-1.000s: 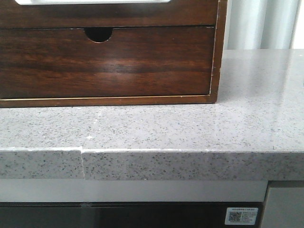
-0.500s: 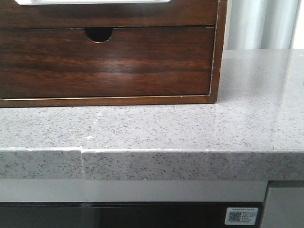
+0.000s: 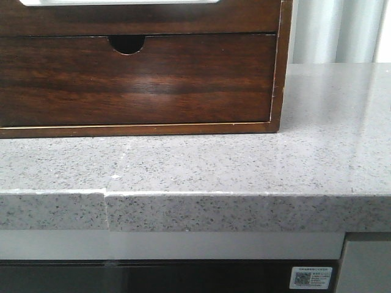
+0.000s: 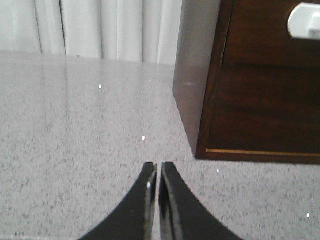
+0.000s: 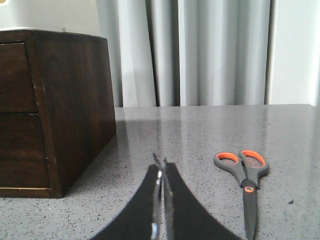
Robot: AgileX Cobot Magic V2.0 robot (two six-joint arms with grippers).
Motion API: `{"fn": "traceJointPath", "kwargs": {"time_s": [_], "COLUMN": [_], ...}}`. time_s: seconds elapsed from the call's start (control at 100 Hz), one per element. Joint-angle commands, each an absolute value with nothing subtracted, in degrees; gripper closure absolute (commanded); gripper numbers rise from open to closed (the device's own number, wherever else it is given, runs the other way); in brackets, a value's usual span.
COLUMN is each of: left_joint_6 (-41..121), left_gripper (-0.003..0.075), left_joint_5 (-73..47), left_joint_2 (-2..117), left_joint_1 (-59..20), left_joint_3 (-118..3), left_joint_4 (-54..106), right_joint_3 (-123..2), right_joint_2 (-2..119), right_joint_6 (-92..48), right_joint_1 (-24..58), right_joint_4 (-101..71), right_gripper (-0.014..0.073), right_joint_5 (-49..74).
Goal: Put scissors in drawer with both arms
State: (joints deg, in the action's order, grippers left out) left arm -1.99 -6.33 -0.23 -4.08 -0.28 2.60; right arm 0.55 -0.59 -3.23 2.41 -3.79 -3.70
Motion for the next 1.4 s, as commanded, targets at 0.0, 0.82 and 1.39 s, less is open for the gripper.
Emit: {"fn": "traceJointPath", "kwargs": {"time_s": [0.0, 0.82, 1.39], "left_joint_6": [-2.56, -2.56, -2.56], "left_gripper": [0.0741, 0.0741, 0.0741], "left_joint_5": [1.94, -15.68, -15.68], "left_joint_2": [-1.95, 23.42, 26.31], "left_joint_1": [-3.95, -3.95, -3.95], "left_joint_3": [1.24, -30.88, -31.49], "left_joint_4": [3.95, 3.52, 3.65], "right_joint_3": [0.84, -39.44, -41.29], "right_joint_2": [-1.84, 35.1, 39.33], "right_joint_6": [-3.51, -3.51, -3.51], "right_joint_1": [2.11, 2.11, 2.11], "right_joint_4": [-3.7, 2.76, 2.76], "right_gripper": [0.0662, 0.0662, 0.0662], "right_joint_5": [-7.32, 27.12, 28.4]}}
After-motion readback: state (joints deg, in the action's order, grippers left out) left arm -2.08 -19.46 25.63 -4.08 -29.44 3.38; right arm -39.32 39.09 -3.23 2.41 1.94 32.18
